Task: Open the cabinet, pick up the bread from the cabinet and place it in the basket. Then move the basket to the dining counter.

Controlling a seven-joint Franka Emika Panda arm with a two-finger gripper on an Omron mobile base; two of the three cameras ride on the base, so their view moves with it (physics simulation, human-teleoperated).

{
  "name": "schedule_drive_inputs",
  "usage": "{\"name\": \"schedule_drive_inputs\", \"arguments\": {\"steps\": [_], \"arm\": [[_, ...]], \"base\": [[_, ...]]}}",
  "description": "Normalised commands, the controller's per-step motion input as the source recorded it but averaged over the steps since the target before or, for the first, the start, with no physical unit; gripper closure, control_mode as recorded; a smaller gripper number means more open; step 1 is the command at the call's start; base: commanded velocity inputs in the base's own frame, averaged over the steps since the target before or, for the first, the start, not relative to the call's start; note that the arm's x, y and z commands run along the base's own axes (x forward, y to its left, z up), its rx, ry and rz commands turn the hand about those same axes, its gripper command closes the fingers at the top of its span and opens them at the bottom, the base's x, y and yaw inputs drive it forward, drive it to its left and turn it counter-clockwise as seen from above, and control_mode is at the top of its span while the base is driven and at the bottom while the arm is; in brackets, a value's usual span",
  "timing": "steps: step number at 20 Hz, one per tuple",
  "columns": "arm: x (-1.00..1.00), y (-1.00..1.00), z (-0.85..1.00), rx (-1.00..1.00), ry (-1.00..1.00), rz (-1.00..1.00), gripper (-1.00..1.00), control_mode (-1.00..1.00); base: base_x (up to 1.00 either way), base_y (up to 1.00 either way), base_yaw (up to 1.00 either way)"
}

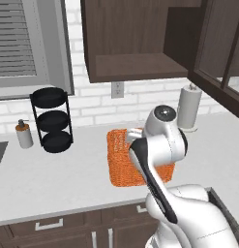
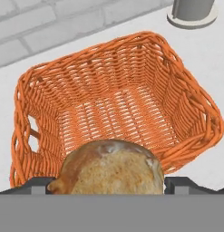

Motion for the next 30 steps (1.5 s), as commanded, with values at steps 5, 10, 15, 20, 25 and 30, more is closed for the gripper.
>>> {"name": "schedule_drive_inputs", "arguments": {"steps": [5, 10, 15, 20, 25, 30], "arm": [[0.58, 0.0, -0.12, -0.02, 0.07, 0.0, 1.0, -1.0], [0.64, -0.02, 0.0, -0.04, 0.17, 0.0, 1.0, -1.0], [0.53, 0.0, -0.14, -0.04, 0.14, 0.0, 1.0, -1.0], [0.61, 0.0, -0.42, -0.03, 0.1, 0.0, 1.0, -1.0], [0.1, 0.0, -0.48, -0.01, 0.03, 0.0, 1.0, -1.0], [-0.01, 0.0, -0.27, -0.01, 0.0, 0.0, 1.0, -1.0]], "base": [[0.0, 0.0, 0.0], [0.0, 0.0, 0.0], [0.0, 0.0, 0.0], [0.0, 0.0, 0.0], [0.0, 0.0, 0.0], [0.0, 0.0, 0.0]]}}
